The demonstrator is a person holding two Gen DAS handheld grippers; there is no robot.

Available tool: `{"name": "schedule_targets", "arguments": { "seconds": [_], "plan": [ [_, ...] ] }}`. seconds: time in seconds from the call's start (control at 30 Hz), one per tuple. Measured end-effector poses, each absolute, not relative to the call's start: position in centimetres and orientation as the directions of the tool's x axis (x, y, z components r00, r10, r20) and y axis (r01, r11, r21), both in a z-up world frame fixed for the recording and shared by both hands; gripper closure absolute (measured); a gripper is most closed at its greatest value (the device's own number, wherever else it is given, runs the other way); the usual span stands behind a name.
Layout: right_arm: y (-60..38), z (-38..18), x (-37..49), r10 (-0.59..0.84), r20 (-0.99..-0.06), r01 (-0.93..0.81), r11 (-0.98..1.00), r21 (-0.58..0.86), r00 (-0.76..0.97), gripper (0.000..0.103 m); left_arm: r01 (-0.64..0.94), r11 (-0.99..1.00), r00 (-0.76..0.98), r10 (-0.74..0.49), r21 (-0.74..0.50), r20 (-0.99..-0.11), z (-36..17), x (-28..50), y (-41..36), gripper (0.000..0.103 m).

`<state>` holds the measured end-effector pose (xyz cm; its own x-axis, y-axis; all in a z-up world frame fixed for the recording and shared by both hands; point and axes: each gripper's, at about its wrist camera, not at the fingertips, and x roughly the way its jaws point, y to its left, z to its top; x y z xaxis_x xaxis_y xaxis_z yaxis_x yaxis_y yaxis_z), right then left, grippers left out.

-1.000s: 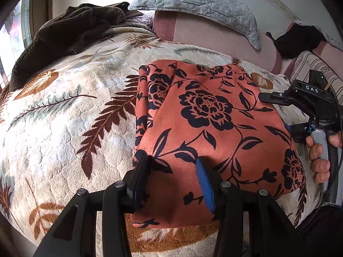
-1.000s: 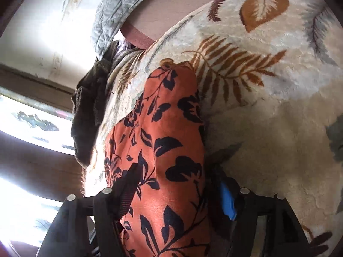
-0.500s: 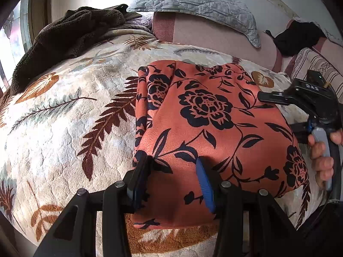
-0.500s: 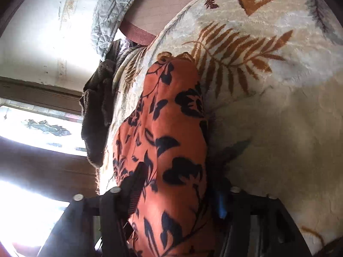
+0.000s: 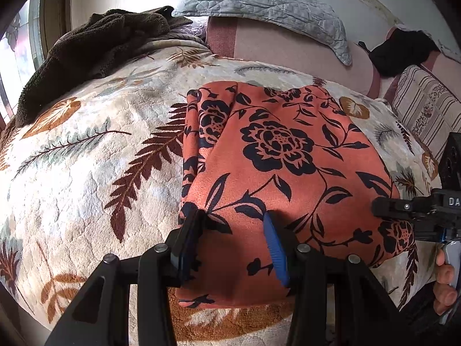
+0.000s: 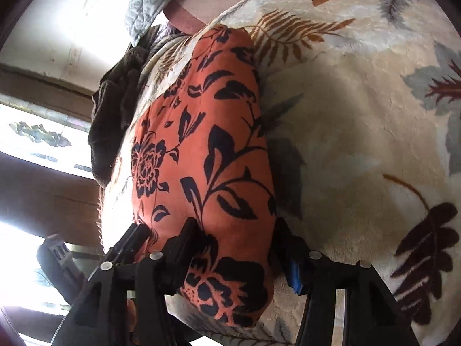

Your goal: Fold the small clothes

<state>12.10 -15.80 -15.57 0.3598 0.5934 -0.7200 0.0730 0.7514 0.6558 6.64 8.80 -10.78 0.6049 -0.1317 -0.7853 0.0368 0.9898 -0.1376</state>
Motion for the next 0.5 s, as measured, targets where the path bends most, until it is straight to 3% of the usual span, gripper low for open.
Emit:
{"name": "schedule_targets", "arguments": {
  "seconds": [0.03,0.1,0.17,0.4,0.5],
  "plan": [
    [-16.0,-15.1,11.5,0.609,-0.696,0.048,0.739,0.672,0.379,0.045,0.040,0.990,0.606,-0.134,-0.138,-0.784,-10.8,6.5,8.8,0.056],
    [-15.7,-16.0,11.4,0.566,-0.753,0.048,0.788,0.614,0.334,0.048,0.044,0.989,0.606,-0.138,-0.140,-0.783,-10.8,6.5,8.9,0.056],
    [-16.1,-16.6,11.3,0.578,-0.750,0.073,0.774,0.628,0.323,0.053,0.043,0.989,0.607,-0.137,-0.139,-0.783,-10.7,6.4,8.8,0.056],
    [-14.4,-9.1,9.1,0.468,-0.735,-0.052,0.858,0.511,0.491,0.049,0.035,0.983,0.614,-0.165,-0.182,-0.772,-10.5,6.1,9.6,0.056],
    [-12.3,-6.9,9.7,0.561,-0.659,-0.140,0.804,0.578,0.502,0.032,0.008,0.963,0.639,-0.211,-0.269,-0.739,-9.5,5.4,10.9,0.056]
  ]
}}
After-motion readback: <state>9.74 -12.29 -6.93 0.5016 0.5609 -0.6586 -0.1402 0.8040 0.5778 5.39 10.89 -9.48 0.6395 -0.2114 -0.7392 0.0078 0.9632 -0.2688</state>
